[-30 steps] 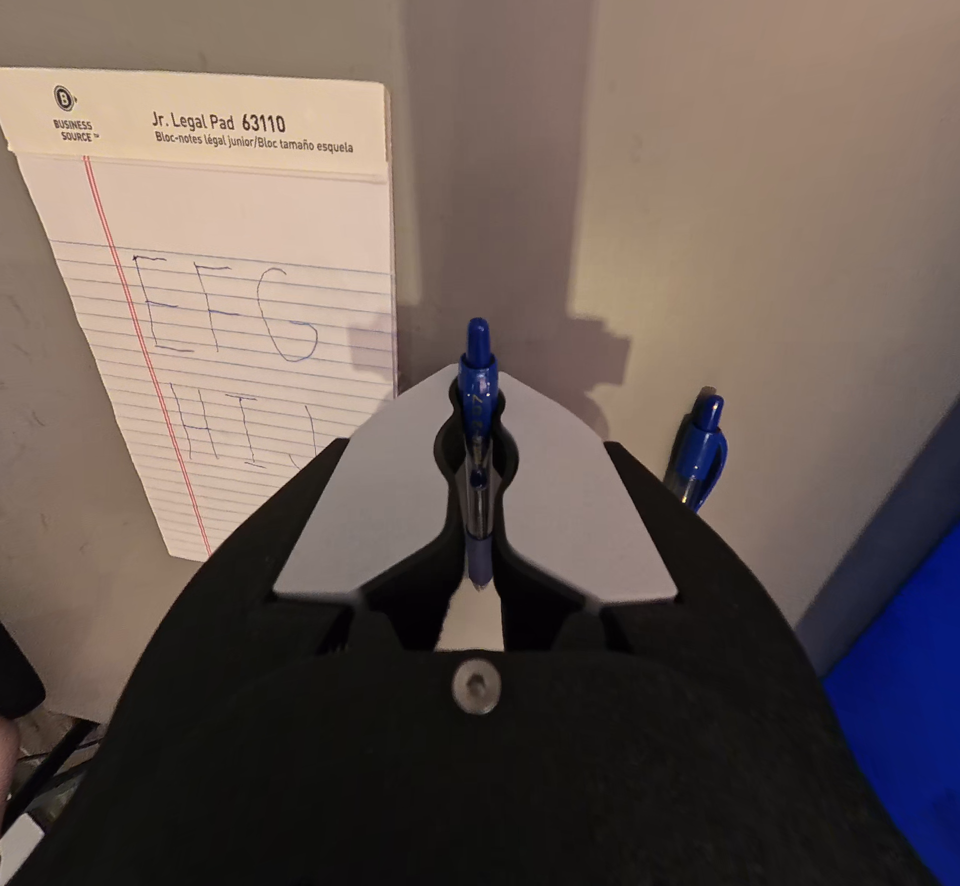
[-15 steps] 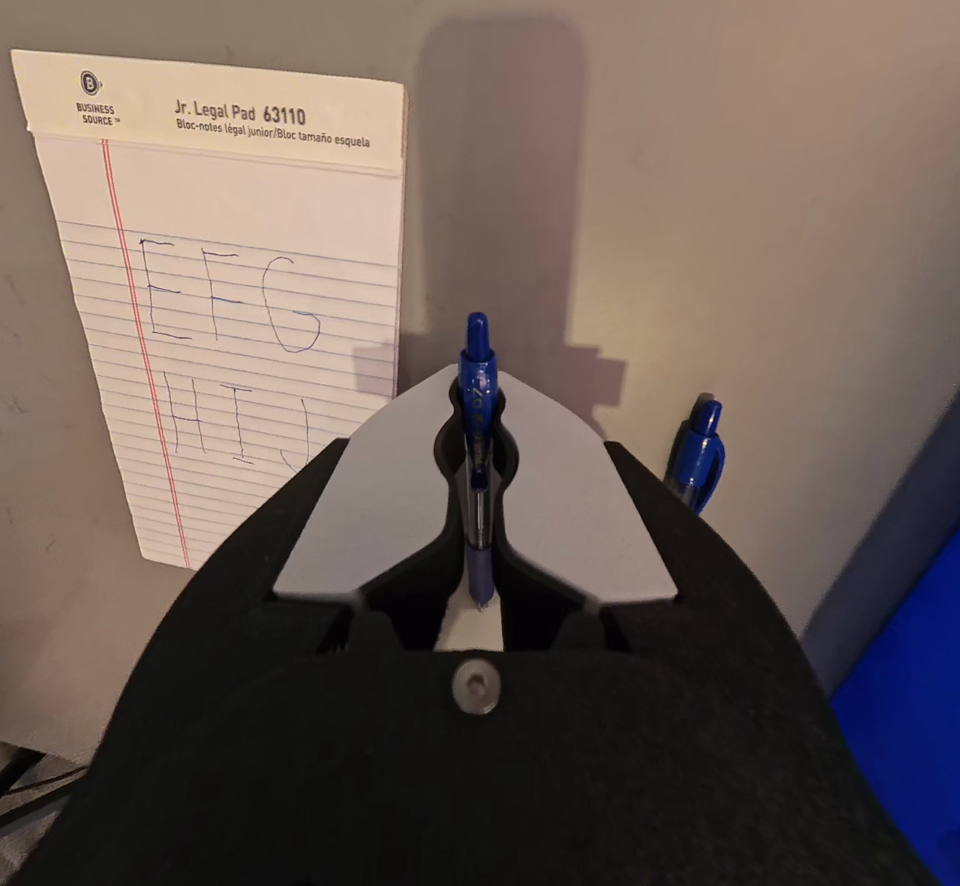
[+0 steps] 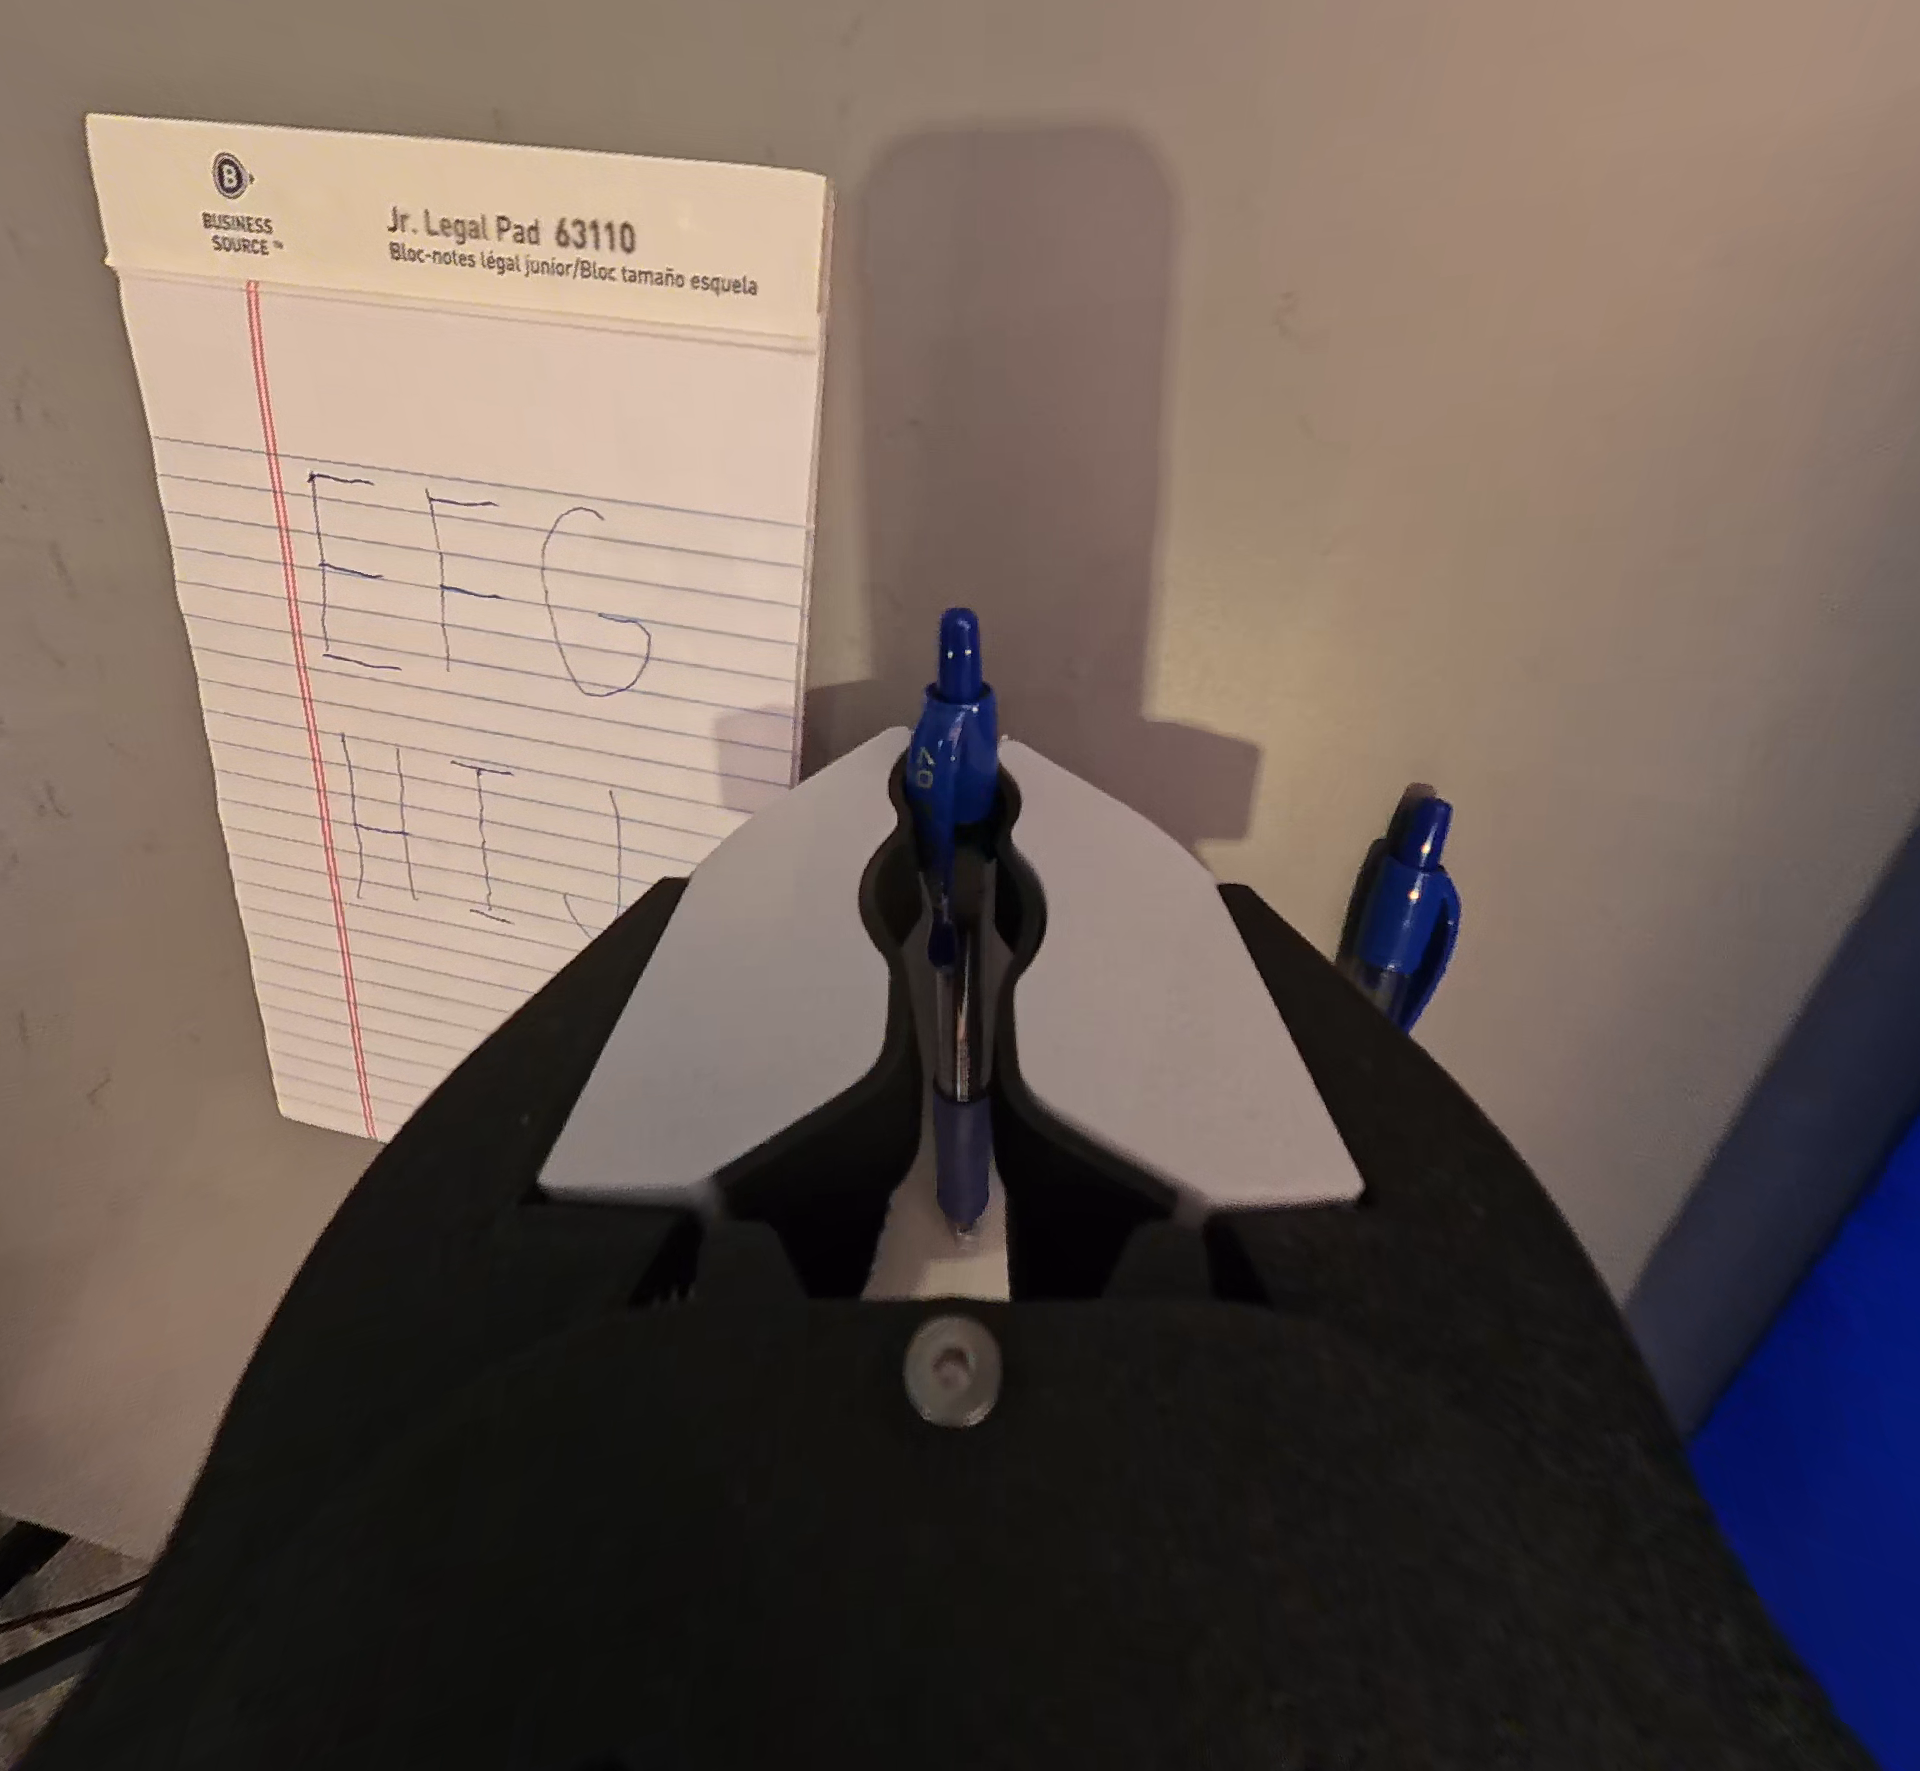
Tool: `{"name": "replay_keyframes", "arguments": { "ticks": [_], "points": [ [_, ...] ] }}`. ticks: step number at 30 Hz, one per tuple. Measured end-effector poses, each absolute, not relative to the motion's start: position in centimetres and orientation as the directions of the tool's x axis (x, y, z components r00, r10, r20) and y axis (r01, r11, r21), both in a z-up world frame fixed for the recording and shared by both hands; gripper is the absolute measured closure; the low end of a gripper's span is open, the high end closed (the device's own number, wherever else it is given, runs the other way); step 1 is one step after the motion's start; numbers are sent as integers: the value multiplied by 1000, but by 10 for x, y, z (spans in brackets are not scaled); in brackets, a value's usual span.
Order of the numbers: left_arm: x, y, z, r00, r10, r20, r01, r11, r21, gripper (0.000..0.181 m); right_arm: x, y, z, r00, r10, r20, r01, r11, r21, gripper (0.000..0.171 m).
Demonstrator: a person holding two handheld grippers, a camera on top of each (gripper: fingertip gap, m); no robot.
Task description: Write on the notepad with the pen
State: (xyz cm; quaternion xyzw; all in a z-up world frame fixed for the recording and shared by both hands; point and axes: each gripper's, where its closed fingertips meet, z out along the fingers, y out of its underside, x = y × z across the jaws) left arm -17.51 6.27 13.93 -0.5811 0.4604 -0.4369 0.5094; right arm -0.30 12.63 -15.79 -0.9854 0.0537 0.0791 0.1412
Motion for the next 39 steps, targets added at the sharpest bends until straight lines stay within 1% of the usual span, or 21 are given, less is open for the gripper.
{"name": "replay_keyframes", "arguments": {
  "ticks": [12, 17, 19, 22, 28, 35, 39],
  "points": [
    [-178, 65, 140, 199, -979, 50, -81, -68, -994, 180, 0, 126, -158, 986, -81, -148, -120, -954, -275, 160],
    [-175, 63, 139, 194, -980, 43, -90, -61, -994, 180, 1, 127, -158, 988, -74, -136, -112, -950, -293, 158],
    [-175, 62, 139, 191, -981, 43, -90, -61, -994, 180, 3, 127, -158, 990, -70, -120, -103, -949, -299, 152],
    [-176, 63, 140, 194, -980, 45, -86, -62, -994, 180, 7, 131, -151, 996, -42, -76, -65, -940, -336, 151],
    [-176, 65, 138, 197, -979, 48, -89, -67, -994, 179, 3, 142, -119, 995, 3, -104, -42, -901, -431, 150],
    [-171, 64, 134, 195, -980, 47, -107, -69, -992, 179, 9, 143, -92, 991, 18, -134, -50, -872, -488, 150],
    [-171, 64, 133, 197, -979, 43, -110, -66, -992, 179, 15, 139, -88, 989, 19, -149, -58, -868, -494, 150]
  ]
}}
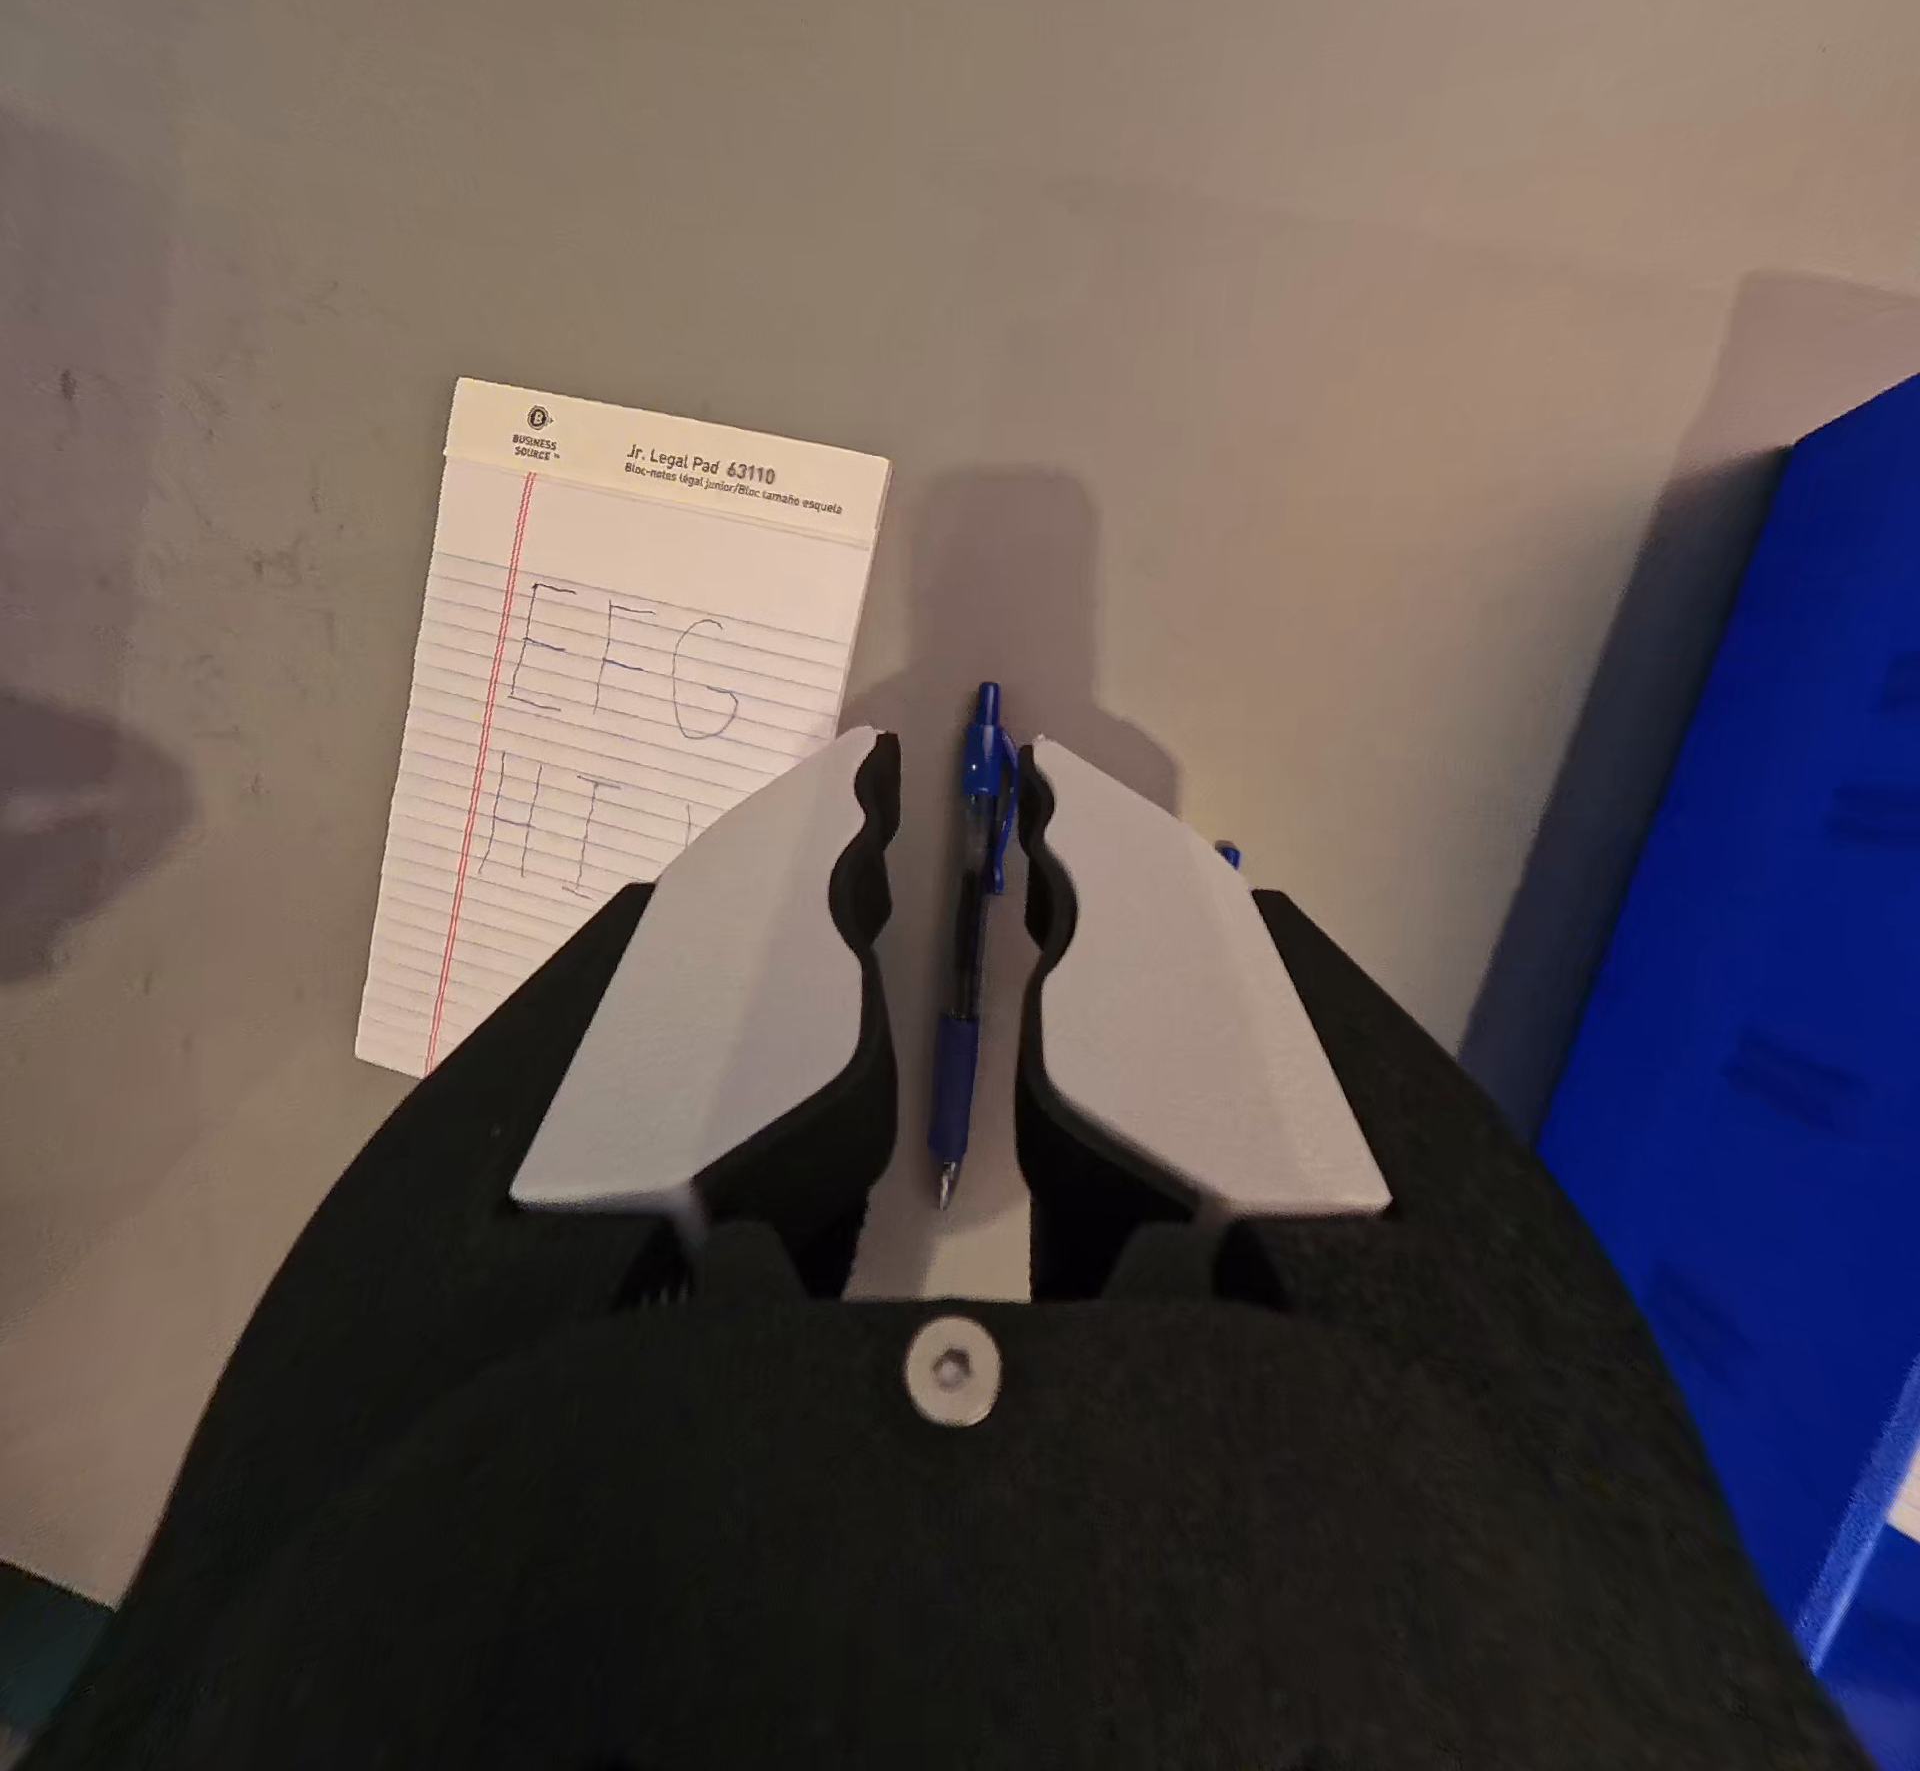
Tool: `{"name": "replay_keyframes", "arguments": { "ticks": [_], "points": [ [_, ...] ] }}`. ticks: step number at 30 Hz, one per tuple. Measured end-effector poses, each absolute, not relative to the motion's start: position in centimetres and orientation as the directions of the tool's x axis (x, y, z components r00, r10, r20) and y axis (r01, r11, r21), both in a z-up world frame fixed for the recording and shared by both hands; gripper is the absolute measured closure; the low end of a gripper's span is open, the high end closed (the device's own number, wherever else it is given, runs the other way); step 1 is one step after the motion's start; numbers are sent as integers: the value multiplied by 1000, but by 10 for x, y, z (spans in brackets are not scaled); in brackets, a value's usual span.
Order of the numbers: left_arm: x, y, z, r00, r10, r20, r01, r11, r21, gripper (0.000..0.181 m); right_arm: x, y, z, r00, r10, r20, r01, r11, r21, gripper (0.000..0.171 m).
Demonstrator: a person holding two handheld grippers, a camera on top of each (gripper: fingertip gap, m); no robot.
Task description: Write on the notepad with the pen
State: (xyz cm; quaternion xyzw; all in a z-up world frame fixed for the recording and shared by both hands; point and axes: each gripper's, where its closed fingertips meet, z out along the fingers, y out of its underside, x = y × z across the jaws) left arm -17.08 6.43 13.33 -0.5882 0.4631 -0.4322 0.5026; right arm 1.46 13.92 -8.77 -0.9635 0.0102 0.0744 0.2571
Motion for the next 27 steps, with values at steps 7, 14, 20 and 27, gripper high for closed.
{"name": "replay_keyframes", "arguments": {
  "ticks": [7, 14, 20, 27],
  "points": [
    [-172, 66, 134, 200, -979, 48, -107, -70, -992, 179, 29, 132, -89, 990, 7, -144, -67, -862, -502, 150],
    [-172, 66, 133, 202, -978, 46, -111, -70, -991, 179, 42, 123, -94, 989, -13, -149, -87, -861, -501, 150],
    [-170, 66, 131, 201, -979, 44, -118, -69, -991, 178, 52, 116, -100, 988, -32, -150, -102, -865, -491, 150],
    [-168, 66, 129, 200, -979, 45, -126, -72, -989, 178, 63, 108, -107, 988, -50, -148, -116, -868, -482, 150]
  ]
}}
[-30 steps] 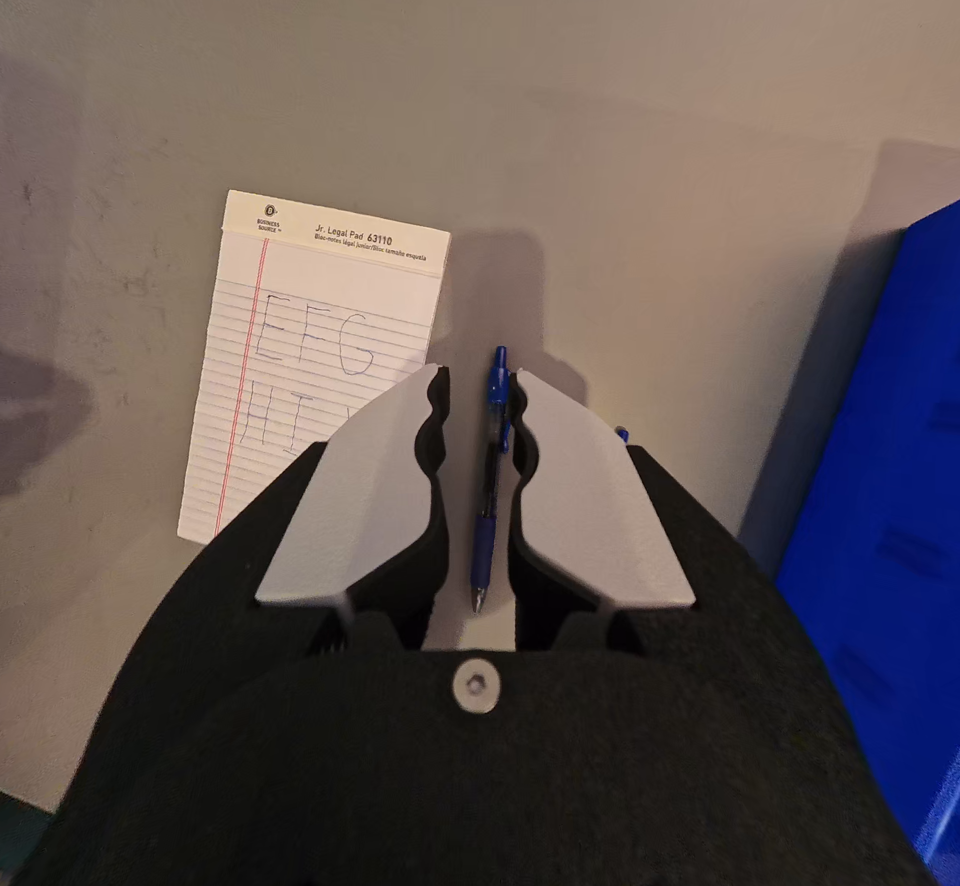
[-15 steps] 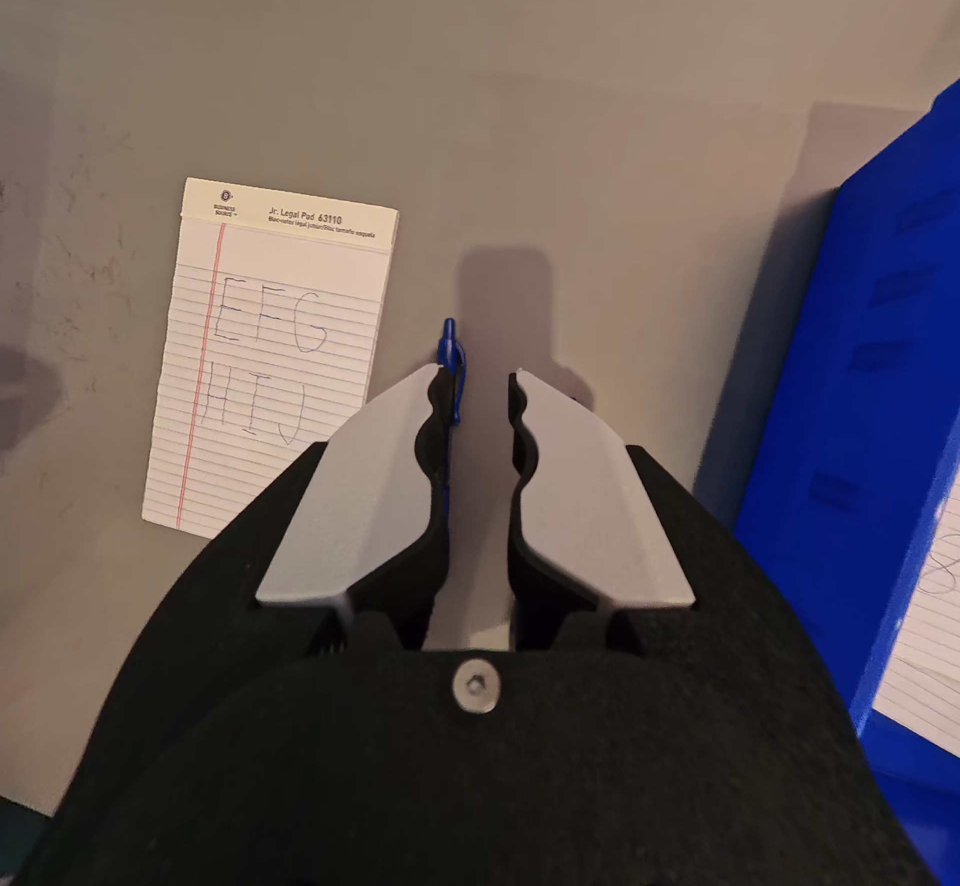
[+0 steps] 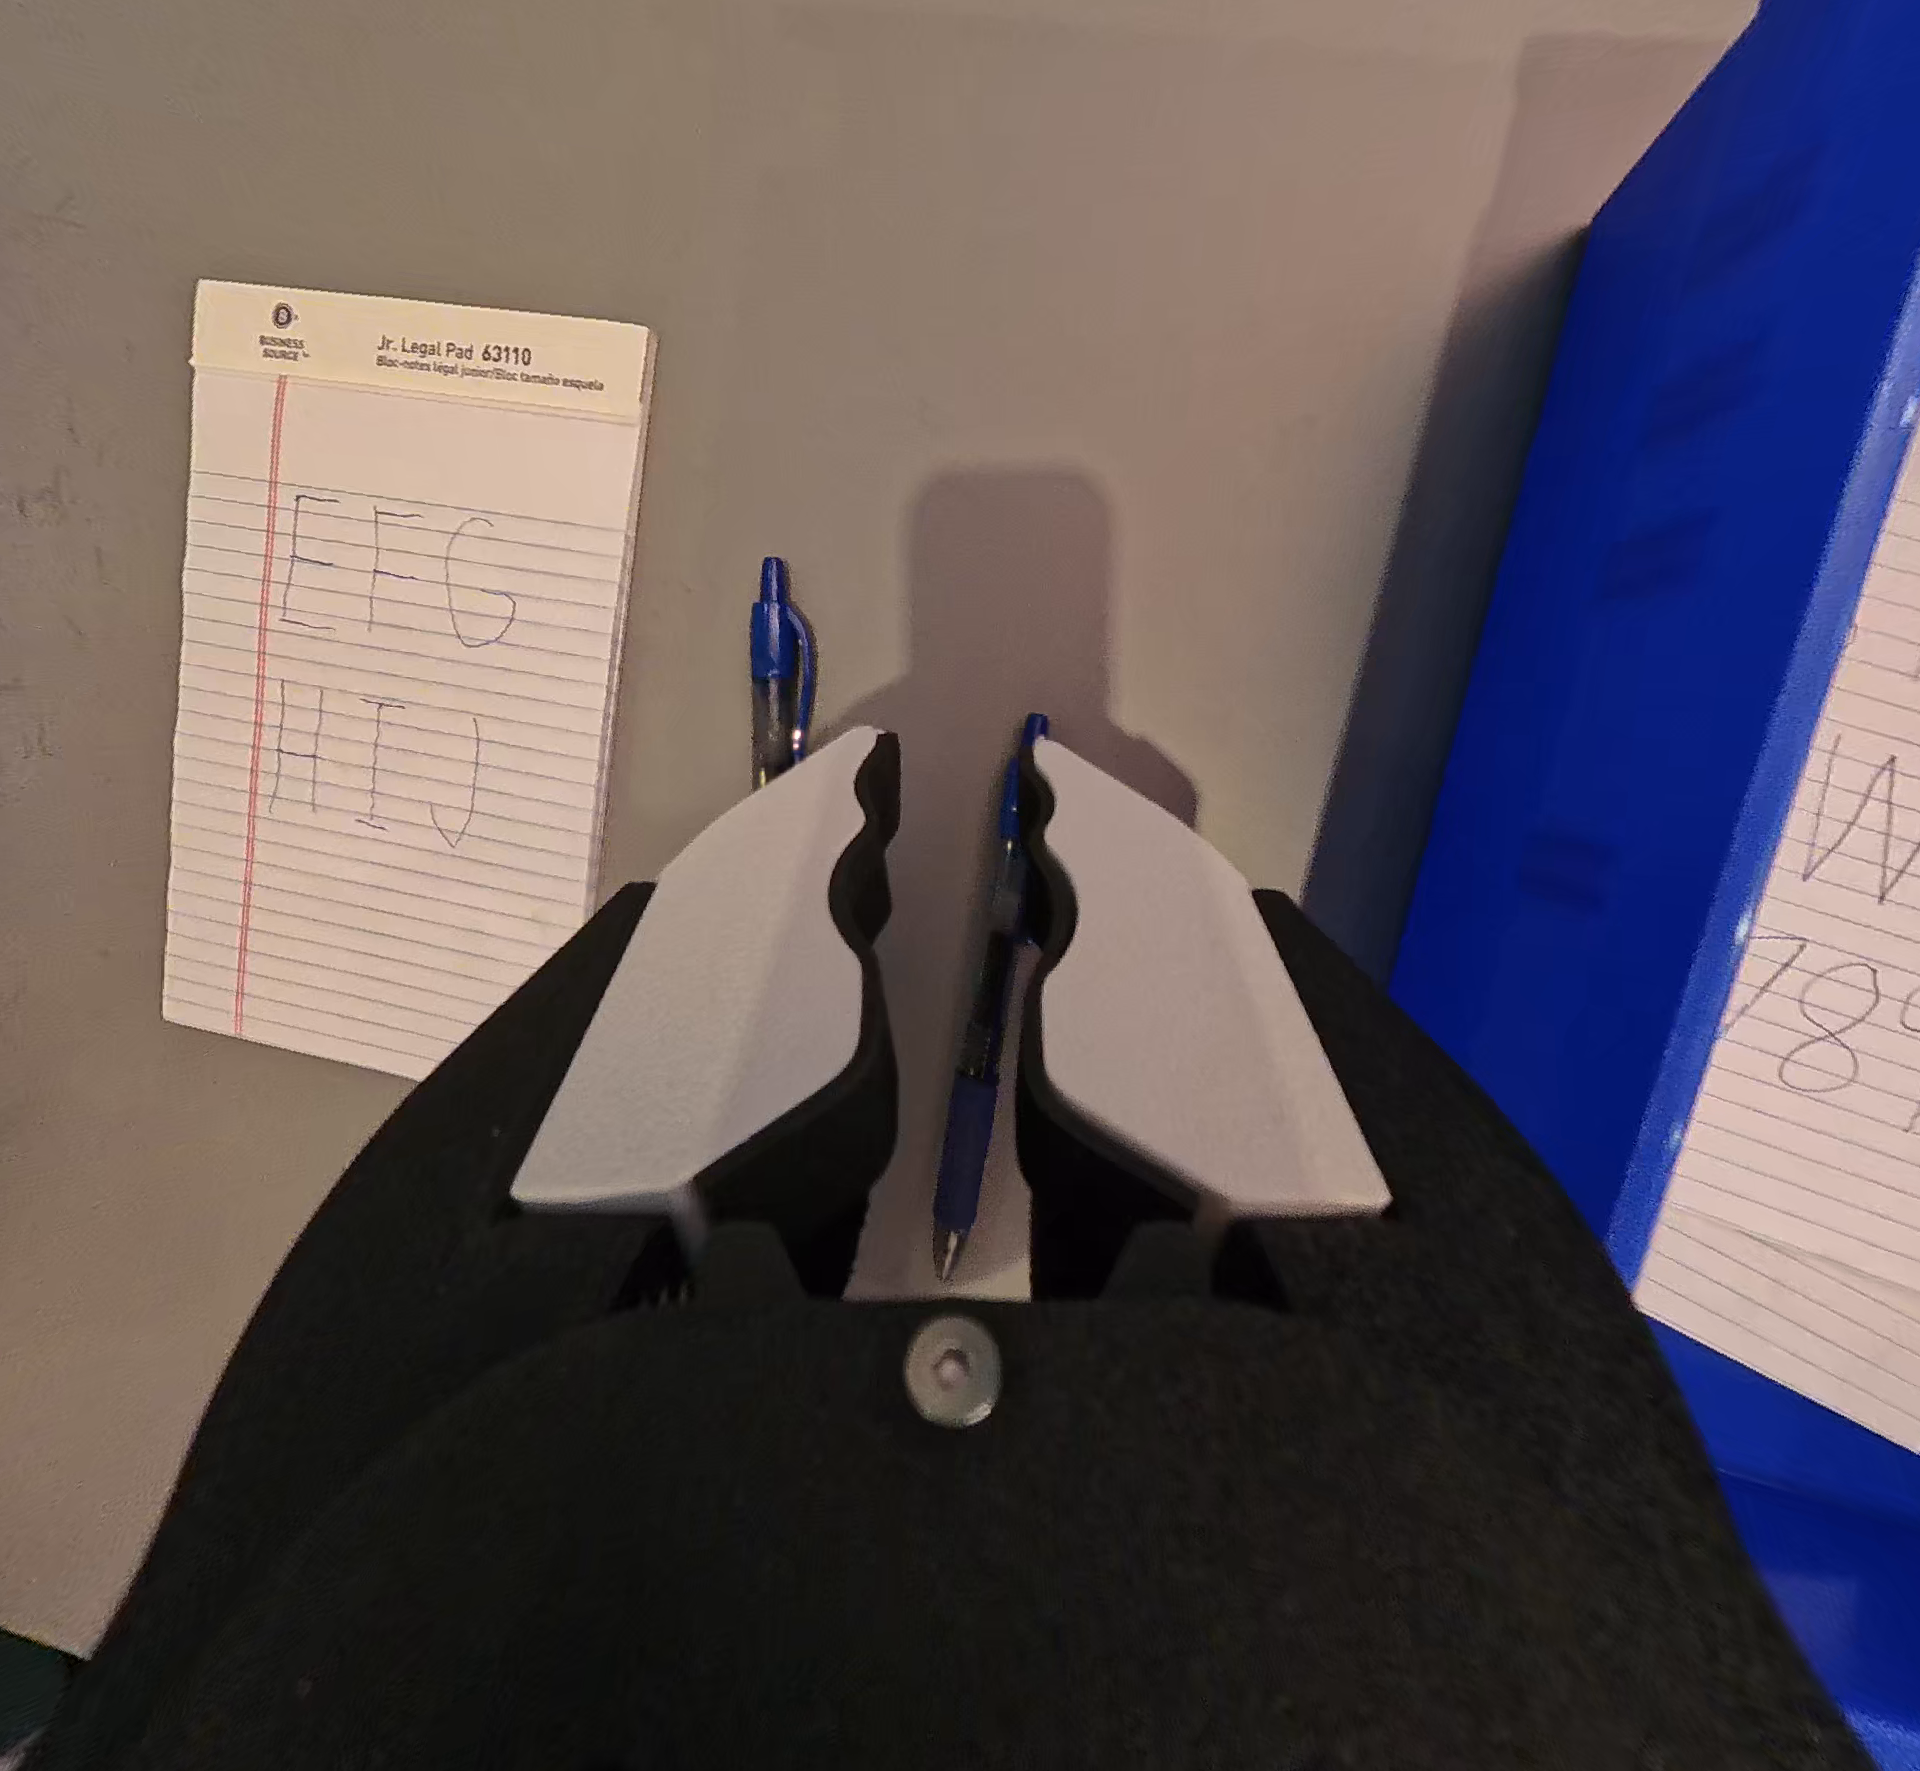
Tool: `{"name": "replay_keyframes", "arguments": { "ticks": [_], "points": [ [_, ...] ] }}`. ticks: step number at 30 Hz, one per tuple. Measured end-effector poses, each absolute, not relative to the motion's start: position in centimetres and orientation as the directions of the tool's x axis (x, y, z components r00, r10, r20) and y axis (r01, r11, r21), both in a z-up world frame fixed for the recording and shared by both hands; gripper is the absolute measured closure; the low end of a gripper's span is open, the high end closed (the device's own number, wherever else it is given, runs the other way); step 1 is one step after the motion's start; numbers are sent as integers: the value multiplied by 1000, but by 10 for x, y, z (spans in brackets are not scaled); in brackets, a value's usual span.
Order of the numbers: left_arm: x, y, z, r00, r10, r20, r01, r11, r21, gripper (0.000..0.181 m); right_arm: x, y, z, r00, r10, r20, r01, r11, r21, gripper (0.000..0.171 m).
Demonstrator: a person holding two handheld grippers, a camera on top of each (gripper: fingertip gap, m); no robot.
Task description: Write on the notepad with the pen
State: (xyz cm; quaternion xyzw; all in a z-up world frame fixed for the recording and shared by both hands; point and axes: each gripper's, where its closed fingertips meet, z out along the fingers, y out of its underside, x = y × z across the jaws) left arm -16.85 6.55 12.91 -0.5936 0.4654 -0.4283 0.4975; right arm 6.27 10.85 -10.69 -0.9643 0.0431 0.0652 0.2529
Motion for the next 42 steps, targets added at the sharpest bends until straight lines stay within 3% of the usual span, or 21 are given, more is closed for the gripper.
{"name": "replay_keyframes", "arguments": {
  "ticks": [42],
  "points": [
    [-168, 68, 126, 207, -977, 52, -133, -80, -988, 178, 77, 98, -122, 985, -71, -154, -135, -879, -457, 150]
  ]
}}
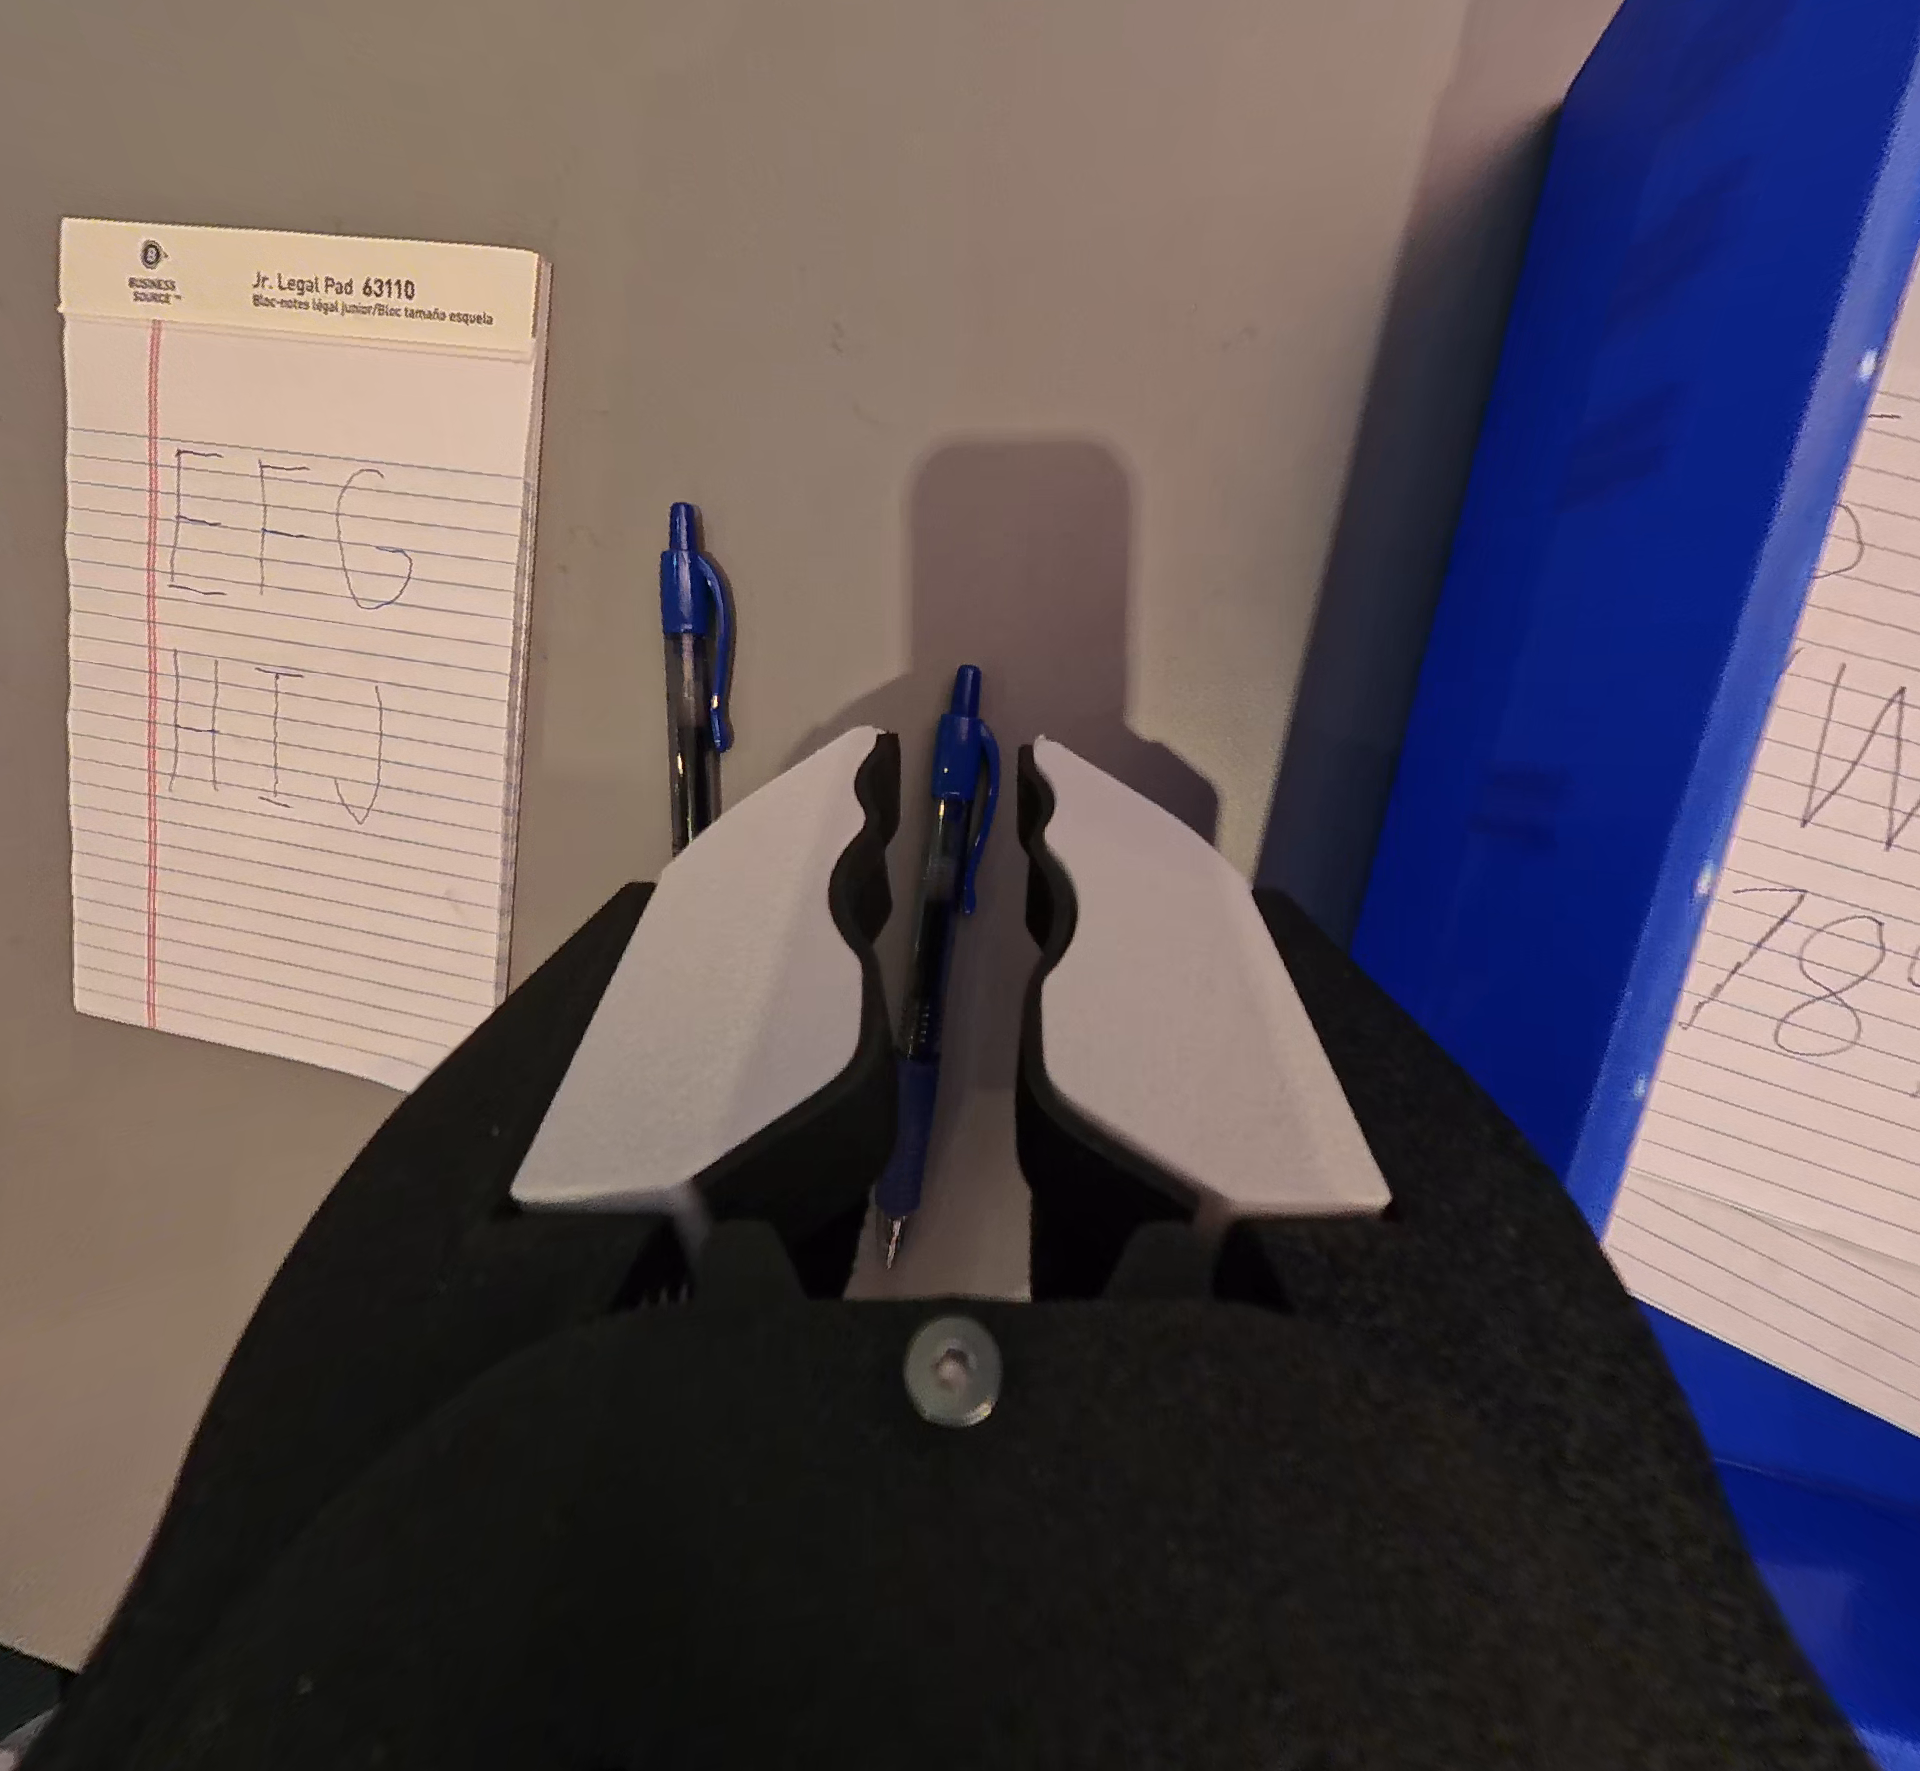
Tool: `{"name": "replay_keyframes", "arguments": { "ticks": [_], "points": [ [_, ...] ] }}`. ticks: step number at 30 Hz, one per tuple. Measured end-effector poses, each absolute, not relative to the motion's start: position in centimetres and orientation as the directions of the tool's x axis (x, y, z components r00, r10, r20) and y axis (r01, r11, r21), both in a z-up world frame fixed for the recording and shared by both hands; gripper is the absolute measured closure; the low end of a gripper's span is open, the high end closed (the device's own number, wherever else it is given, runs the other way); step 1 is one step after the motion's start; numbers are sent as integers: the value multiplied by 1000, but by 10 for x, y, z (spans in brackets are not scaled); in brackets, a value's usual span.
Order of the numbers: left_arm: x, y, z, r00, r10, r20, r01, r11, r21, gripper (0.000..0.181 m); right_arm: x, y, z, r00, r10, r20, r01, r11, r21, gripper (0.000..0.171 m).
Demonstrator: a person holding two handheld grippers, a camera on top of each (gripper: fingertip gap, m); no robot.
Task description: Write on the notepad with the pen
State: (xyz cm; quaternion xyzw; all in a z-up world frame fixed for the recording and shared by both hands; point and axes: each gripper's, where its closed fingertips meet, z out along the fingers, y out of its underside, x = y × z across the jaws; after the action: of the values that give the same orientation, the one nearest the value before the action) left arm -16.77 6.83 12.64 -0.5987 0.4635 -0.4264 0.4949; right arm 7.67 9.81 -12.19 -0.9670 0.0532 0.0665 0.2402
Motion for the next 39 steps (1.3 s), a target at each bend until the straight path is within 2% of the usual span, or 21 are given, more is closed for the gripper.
{"name": "replay_keyframes", "arguments": {
  "ticks": [32, 39],
  "points": [
    [-168, 66, 125, 198, -979, 52, -149, -82, -985, 176, 78, 94, -134, 992, -24, -127, -81, -882, -464, 144],
    [-165, 65, 121, 194, -980, 50, -164, -82, -983, 176, 71, 86, -144, 990, -28, -142, -82, -916, -394, 142]
  ]
}}
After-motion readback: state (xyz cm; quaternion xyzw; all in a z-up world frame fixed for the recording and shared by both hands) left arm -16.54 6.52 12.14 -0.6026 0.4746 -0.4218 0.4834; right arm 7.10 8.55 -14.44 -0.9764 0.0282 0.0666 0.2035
